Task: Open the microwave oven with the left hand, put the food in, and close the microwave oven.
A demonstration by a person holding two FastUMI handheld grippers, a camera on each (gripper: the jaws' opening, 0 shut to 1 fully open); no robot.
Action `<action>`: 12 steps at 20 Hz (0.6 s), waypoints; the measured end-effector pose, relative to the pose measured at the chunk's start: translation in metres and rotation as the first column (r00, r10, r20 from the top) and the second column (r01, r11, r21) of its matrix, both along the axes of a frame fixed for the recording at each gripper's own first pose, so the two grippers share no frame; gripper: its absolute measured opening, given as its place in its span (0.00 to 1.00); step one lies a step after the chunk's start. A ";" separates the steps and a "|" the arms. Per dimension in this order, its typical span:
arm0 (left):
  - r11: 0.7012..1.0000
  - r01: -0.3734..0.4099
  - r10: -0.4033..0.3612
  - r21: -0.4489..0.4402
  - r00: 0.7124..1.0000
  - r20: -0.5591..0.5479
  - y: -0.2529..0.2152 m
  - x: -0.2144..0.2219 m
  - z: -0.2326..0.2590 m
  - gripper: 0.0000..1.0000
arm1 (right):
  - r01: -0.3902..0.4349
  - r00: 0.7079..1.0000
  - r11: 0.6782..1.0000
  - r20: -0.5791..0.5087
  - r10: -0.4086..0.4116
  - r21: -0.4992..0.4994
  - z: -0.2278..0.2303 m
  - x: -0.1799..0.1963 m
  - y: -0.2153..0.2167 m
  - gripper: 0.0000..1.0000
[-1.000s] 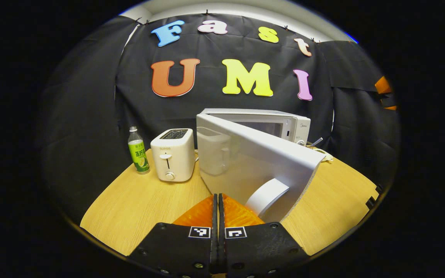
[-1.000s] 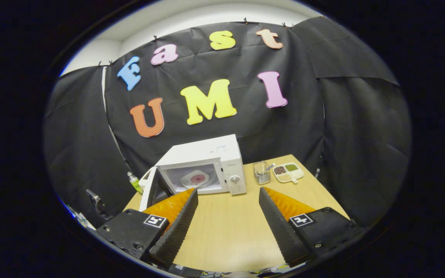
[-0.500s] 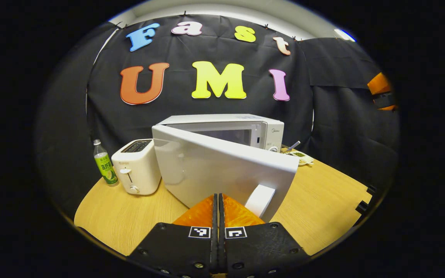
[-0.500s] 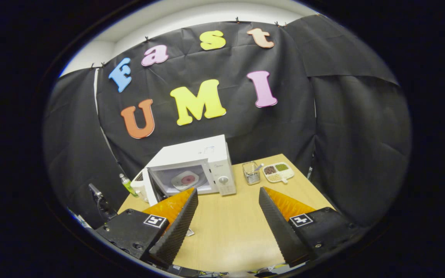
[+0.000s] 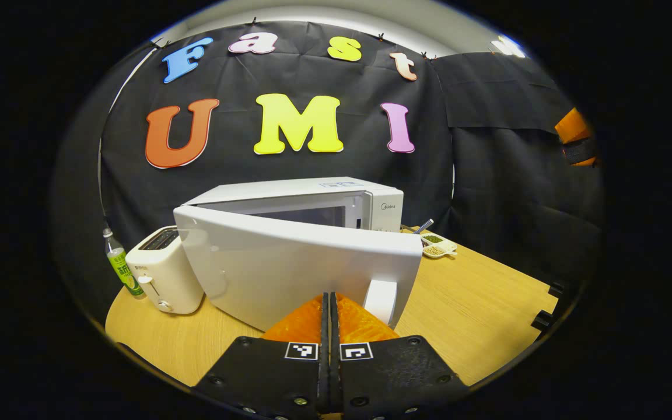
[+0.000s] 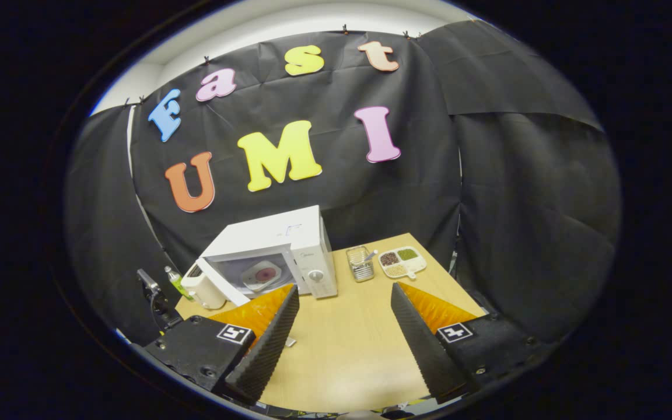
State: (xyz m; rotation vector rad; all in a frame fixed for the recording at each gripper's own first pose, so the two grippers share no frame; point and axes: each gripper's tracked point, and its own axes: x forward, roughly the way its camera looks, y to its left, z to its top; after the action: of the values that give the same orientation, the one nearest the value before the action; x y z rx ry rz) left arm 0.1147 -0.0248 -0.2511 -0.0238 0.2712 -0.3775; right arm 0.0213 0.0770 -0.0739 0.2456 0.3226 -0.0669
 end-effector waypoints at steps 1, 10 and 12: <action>1.000 -0.001 0.001 -0.009 1.000 -0.005 -0.005 0.005 0.000 0.00 | 0.009 1.000 1.000 -0.007 -0.009 -0.001 -0.002 0.001 -0.005 1.00; 0.999 0.031 -0.031 -0.038 1.000 0.008 -0.045 0.048 0.004 0.00 | 0.088 0.996 0.996 -0.007 -0.088 -0.011 -0.001 0.010 -0.043 1.00; 0.998 0.033 -0.033 -0.044 0.999 0.013 -0.052 0.060 0.007 0.00 | 0.092 0.996 0.996 -0.010 -0.093 -0.017 -0.001 0.007 -0.045 1.00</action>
State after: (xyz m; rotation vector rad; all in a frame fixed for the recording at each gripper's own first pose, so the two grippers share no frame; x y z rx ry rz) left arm 0.1746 -0.0772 -0.2440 -0.0603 0.2517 -0.4164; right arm 0.0283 0.0324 -0.0748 0.2438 0.3214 -0.1624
